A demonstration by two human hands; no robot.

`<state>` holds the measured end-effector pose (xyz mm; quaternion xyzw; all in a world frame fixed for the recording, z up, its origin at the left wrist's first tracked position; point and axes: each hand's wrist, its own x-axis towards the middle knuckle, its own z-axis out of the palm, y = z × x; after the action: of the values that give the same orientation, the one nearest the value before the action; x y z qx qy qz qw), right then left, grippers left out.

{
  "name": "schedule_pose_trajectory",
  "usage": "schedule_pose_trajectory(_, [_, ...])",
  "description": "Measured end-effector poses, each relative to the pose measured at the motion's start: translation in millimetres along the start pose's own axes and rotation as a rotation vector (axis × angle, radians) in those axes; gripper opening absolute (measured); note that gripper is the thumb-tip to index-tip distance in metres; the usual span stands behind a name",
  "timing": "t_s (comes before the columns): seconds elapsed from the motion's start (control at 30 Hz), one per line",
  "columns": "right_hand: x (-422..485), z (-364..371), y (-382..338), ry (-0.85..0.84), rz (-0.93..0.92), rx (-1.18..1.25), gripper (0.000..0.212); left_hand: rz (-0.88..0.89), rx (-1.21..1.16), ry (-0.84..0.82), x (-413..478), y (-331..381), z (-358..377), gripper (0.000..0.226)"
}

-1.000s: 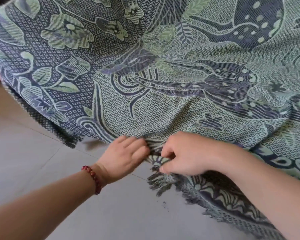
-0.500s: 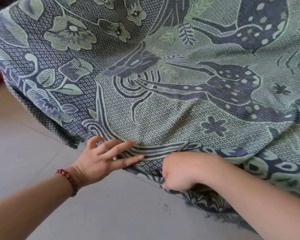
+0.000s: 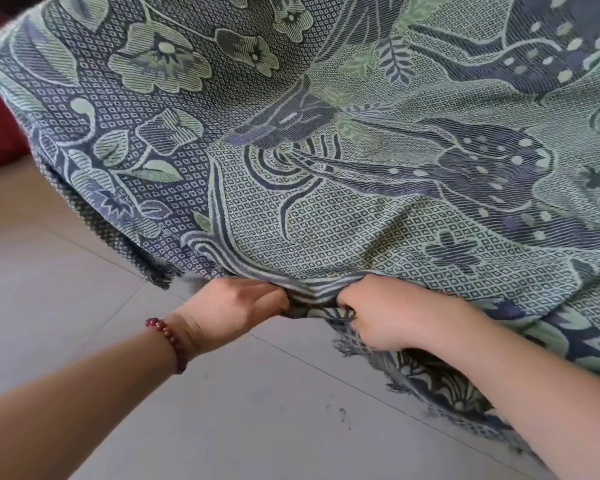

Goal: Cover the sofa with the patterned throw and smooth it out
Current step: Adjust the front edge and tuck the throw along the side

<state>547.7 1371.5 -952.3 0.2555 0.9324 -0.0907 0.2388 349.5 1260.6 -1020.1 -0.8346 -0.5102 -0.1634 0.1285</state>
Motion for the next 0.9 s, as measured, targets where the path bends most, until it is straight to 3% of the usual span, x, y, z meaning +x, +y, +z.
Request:
schedule_pose_trajectory(0.1, [-1,0,-3,0.037,-0.043,0.086,0.030,-0.063,0.005,-0.025,-12,-7,8,0.015])
schedule_pose_trajectory(0.3, [15,36,-33,-0.052,-0.169,-0.027,0.030,-0.089,-0.056,-0.196,-44,-14,30,0.038])
schedule_pose_trajectory(0.43, [18,33,-22,0.032,-0.152,0.004,0.021,-0.067,0.047,-0.239,-42,-27,24,0.049])
schedule_pose_trajectory(0.5, [15,27,-17,0.076,-0.160,0.062,0.028,-0.121,0.059,-0.199,-46,-32,18,0.054])
schedule_pose_trajectory(0.63, [14,19,-15,0.249,-0.162,0.185,0.021,-0.452,0.054,-0.108,-61,-46,14,0.048])
schedule_pose_trajectory(0.77, [16,14,-13,0.319,-0.153,0.223,0.018,-1.032,0.106,-0.191,-67,-55,24,0.034])
schedule_pose_trajectory(0.83, [16,13,-11,0.325,-0.141,0.219,0.018,-1.280,-0.025,-0.185,-60,-61,33,0.030])
schedule_pose_trajectory(0.9, [16,14,-9,0.325,-0.134,0.218,0.018,-1.468,-0.286,-0.043,-50,-67,42,0.030])
